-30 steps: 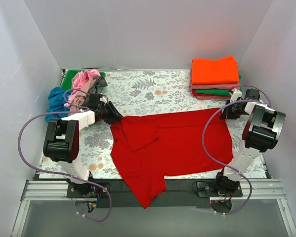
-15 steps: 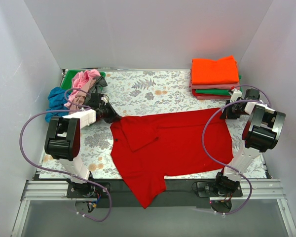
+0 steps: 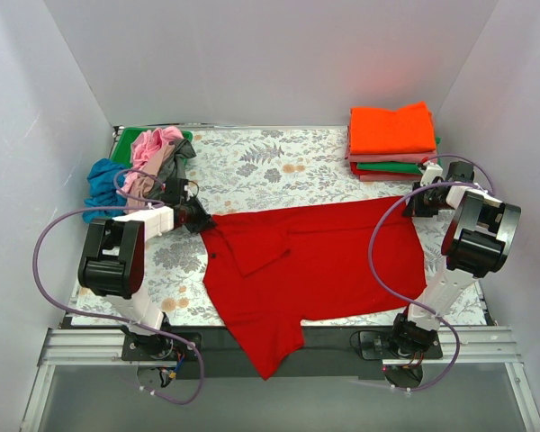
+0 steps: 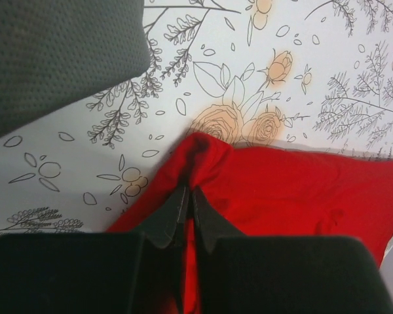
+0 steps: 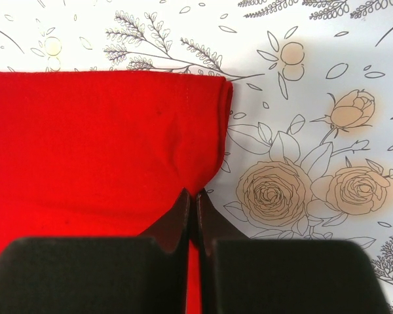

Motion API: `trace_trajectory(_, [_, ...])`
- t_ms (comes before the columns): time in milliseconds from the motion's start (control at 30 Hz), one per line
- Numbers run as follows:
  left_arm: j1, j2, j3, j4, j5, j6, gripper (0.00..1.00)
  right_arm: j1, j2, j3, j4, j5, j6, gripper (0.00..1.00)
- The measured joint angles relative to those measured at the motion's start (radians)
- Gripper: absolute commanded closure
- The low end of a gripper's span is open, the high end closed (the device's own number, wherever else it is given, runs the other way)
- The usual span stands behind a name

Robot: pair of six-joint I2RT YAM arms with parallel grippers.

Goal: Fold and stack the t-shirts
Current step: Fold the tshirt

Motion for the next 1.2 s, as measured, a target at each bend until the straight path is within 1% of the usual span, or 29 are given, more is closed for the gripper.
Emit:
trace_trajectory(300, [0.008,-0.012,-0.003,0.013,-0.003,-0.012,1.00,0.000,0.000,0.000,0.001,0.000,0.000,0.99])
trace_trajectory(533, [0.019,-0.007,0.057,0.014,-0.003,-0.008,1.00,0.000,0.000,0.000,0.002,-0.001,0.000,0.99])
trace_trajectory(833, [0.027,0.063,0.105,0.005,0.008,0.008,1.00,0.002,0.015,0.023,-0.003,0.000,0.006,0.99])
trace_trajectory(900, [0.028,0.076,0.118,0.005,0.014,0.012,0.98,0.005,0.024,0.036,-0.004,0.000,0.010,0.99])
trace_trajectory(1033, [0.029,0.080,0.121,0.006,0.022,0.018,0.86,0.007,0.029,0.043,-0.003,0.005,0.012,0.99])
trace_trajectory(1067, [0.030,0.079,0.121,0.005,0.022,0.019,0.80,0.007,0.029,0.044,-0.003,0.005,0.012,0.99])
trace_trajectory(1100, [0.031,0.076,0.118,0.006,0.020,0.020,0.78,0.007,0.029,0.044,-0.003,0.007,0.012,0.99])
trace_trajectory(1200, [0.039,0.053,0.108,-0.004,0.016,0.026,0.73,0.007,0.030,0.048,-0.004,0.010,0.010,0.77])
